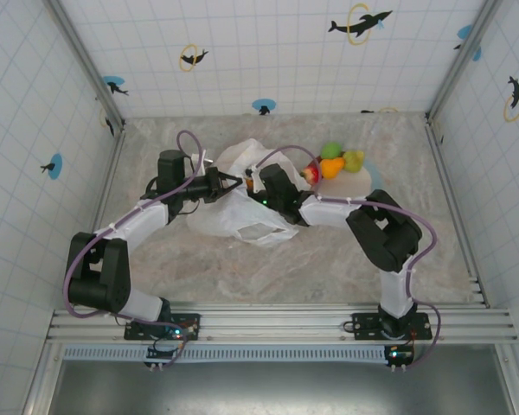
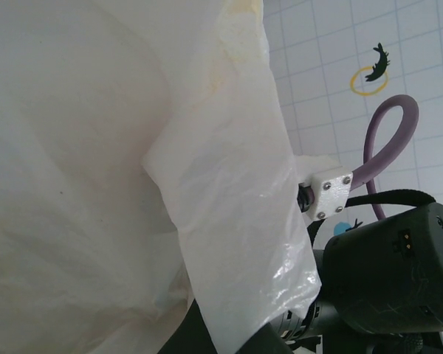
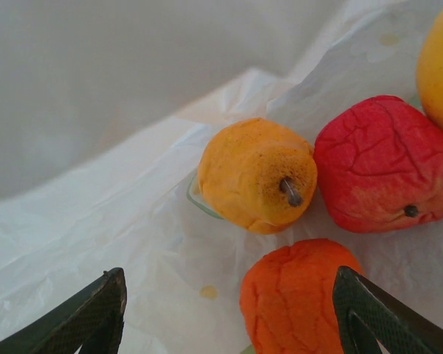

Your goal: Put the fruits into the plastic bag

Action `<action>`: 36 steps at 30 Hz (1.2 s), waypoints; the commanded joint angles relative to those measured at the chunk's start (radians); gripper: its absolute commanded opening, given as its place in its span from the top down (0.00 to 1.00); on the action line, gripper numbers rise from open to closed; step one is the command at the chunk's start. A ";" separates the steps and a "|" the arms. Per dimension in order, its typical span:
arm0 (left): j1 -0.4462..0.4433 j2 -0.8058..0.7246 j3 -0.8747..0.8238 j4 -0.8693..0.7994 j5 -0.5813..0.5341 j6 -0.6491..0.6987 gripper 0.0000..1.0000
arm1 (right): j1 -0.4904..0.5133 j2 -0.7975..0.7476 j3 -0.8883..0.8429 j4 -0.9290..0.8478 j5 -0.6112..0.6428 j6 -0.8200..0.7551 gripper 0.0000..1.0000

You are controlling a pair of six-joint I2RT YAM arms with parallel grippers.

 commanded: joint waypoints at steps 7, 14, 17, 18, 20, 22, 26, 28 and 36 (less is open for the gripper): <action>-0.004 -0.022 -0.005 -0.006 0.005 0.021 1.00 | -0.026 -0.243 -0.140 -0.164 0.118 -0.151 0.25; -0.002 -0.019 -0.003 -0.019 -0.007 0.035 1.00 | -0.050 -0.426 -0.237 -0.274 0.141 -0.248 0.25; -0.002 -0.017 -0.005 -0.020 -0.009 0.035 1.00 | -0.064 -0.497 -0.265 -0.314 0.139 -0.280 0.25; -0.002 -0.015 -0.006 -0.021 -0.009 0.035 1.00 | -0.071 -0.521 -0.273 -0.328 0.136 -0.294 0.25; -0.002 -0.012 -0.005 -0.021 -0.009 0.035 1.00 | -0.082 -0.567 -0.287 -0.360 0.124 -0.320 0.25; -0.003 -0.010 -0.005 -0.021 -0.009 0.035 1.00 | -0.096 -0.613 -0.298 -0.390 0.101 -0.345 0.25; -0.002 -0.007 -0.005 -0.021 -0.010 0.034 1.00 | -0.132 -0.712 -0.312 -0.450 0.025 -0.403 0.23; -0.002 -0.008 -0.005 -0.022 -0.012 0.034 1.00 | -0.150 -0.757 -0.310 -0.478 -0.002 -0.438 0.22; -0.002 -0.007 -0.005 -0.024 -0.013 0.035 1.00 | -0.312 -0.881 -0.309 -0.475 -0.093 -0.447 0.19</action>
